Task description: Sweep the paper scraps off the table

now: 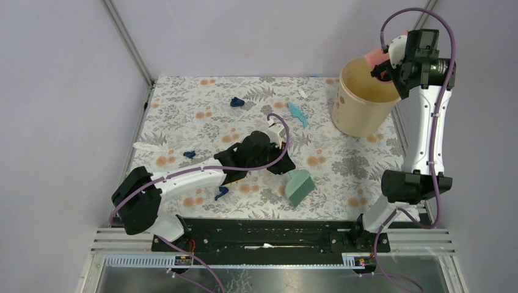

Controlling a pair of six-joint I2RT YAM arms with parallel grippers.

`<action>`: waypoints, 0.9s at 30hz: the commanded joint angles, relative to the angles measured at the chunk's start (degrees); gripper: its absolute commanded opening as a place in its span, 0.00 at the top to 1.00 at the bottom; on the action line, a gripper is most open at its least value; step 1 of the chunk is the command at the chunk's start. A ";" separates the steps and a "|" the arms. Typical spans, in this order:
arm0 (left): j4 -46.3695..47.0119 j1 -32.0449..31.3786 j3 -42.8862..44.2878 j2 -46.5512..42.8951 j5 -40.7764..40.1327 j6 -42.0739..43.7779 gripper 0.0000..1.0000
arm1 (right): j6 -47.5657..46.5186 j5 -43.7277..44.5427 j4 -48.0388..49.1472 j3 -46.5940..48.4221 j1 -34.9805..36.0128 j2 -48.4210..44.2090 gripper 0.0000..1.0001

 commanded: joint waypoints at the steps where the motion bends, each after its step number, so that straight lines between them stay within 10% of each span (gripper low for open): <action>1: 3.09 -0.19 2.29 -1.96 3.12 -1.05 1.00 | -8.14 7.80 -5.54 10.00 -0.11 4.91 1.00; 12: 2.89 -0.12 2.64 -1.38 4.70 -1.25 1.00 | -33.44 26.43 9.20 4.97 -0.11 8.19 1.00; 27: 2.57 -0.04 3.13 0.17 5.32 -1.52 1.00 | -82.44 27.38 65.87 -27.50 -0.11 -2.14 1.00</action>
